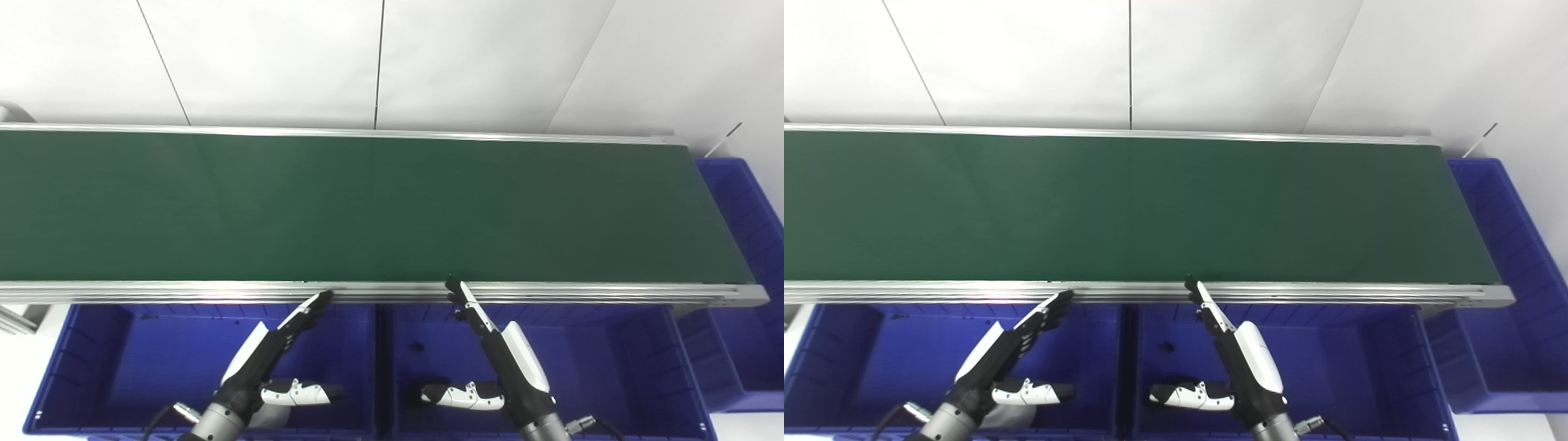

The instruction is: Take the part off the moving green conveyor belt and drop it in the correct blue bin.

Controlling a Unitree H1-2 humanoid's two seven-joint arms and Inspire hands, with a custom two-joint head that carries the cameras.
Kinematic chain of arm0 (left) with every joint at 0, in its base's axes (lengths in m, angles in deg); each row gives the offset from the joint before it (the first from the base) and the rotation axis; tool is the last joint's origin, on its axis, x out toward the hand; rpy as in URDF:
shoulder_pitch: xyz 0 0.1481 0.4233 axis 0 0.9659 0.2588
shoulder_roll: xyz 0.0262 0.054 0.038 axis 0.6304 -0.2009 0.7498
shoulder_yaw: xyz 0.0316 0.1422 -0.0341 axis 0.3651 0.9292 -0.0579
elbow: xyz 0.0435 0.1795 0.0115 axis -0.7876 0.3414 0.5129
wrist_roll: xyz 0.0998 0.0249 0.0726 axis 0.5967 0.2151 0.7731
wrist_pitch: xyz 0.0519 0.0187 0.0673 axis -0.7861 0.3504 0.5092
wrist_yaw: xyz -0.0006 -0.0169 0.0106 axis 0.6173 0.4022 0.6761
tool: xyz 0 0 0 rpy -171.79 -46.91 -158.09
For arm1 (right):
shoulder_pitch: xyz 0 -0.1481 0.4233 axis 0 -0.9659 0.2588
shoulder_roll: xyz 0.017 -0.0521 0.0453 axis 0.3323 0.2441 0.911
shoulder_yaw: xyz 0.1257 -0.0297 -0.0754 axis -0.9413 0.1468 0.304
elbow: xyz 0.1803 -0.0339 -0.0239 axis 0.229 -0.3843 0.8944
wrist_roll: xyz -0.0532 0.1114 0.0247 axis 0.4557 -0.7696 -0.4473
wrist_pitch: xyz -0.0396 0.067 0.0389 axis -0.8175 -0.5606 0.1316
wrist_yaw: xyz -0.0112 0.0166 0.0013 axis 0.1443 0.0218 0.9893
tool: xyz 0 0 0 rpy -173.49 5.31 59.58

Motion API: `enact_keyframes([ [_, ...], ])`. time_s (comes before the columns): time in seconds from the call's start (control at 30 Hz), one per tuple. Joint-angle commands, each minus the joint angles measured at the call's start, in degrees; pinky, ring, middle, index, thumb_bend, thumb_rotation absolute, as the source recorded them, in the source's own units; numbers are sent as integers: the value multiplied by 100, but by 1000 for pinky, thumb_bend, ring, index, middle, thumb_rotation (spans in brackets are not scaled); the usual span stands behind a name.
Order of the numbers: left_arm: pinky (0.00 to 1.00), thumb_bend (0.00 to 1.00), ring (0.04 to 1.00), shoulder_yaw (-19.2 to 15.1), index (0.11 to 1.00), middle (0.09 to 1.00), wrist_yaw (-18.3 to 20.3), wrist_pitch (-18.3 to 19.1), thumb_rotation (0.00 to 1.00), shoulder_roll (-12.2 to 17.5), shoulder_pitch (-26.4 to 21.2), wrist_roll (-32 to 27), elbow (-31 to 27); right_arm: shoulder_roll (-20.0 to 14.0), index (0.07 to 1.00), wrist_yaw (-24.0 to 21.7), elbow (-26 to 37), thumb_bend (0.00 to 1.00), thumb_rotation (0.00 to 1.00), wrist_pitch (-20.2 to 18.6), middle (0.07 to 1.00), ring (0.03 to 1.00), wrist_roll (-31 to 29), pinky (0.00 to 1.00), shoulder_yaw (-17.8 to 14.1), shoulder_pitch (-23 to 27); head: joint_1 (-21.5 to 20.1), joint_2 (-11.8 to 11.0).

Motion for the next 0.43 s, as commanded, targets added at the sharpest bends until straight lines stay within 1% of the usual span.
enact_keyframes([
  [0.0, 884, 861, 928, -47, 933, 948, 107, -412, 394, 0, -161, -358, 99, 25, 1000, -11, 63, 915, 661, 17, 964, 917, -88, 853, -29, -17, -43, -39],
  [0.13, 870, 873, 926, -133, 938, 948, 307, -420, 362, -27, -206, -635, 290, 52, 1000, -5, 45, 917, 673, -55, 971, 920, -9, 852, -16, -27, -108, -93],
  [0.23, 870, 894, 932, -203, 950, 960, 423, -417, 376, -61, -193, -747, 349, 63, 1000, 6, 38, 926, 695, -121, 974, 922, 80, 848, -21, -42, -70, -151],
  [0.4, 914, 915, 963, -347, 979, 985, 521, -418, 344, -180, -160, -829, 422, 56, 1000, 6, -64, 926, 705, -110, 975, 922, 78, 838, -17, -20, -32, -220],
])
